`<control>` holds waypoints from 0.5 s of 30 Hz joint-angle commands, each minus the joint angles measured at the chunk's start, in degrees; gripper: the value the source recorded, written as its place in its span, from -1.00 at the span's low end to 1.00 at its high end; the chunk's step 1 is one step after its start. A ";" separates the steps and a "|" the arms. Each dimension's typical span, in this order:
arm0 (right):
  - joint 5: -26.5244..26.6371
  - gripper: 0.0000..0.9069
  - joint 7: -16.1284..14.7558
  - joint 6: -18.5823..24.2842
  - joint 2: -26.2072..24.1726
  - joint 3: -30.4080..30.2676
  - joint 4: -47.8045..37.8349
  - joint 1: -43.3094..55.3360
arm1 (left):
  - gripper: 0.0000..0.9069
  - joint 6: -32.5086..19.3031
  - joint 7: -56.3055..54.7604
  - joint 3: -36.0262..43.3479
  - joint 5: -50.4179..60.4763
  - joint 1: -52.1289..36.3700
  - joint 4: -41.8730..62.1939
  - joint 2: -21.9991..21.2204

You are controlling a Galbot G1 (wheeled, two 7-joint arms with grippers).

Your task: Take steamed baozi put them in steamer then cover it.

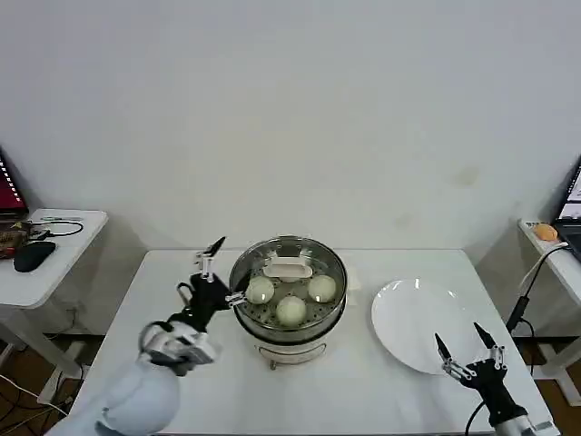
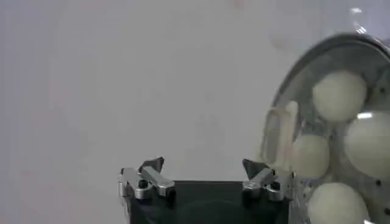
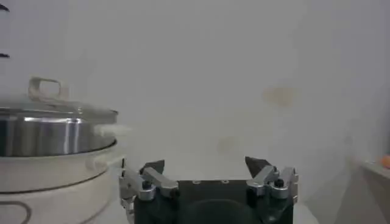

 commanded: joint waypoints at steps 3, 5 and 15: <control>2.79 1.00 -0.08 -0.54 -0.75 0.13 -1.12 1.43 | 1.00 -17.08 -3.73 -25.48 -53.13 17.55 6.76 -0.59; 3.61 1.00 -0.12 -0.84 -1.07 0.40 -0.87 1.23 | 1.00 -17.68 -4.65 -27.18 -56.81 19.14 8.29 -0.52; 7.74 1.00 1.86 -2.33 -2.46 0.42 0.09 -0.37 | 1.00 -27.34 -0.60 -31.08 -55.69 26.02 14.70 -2.69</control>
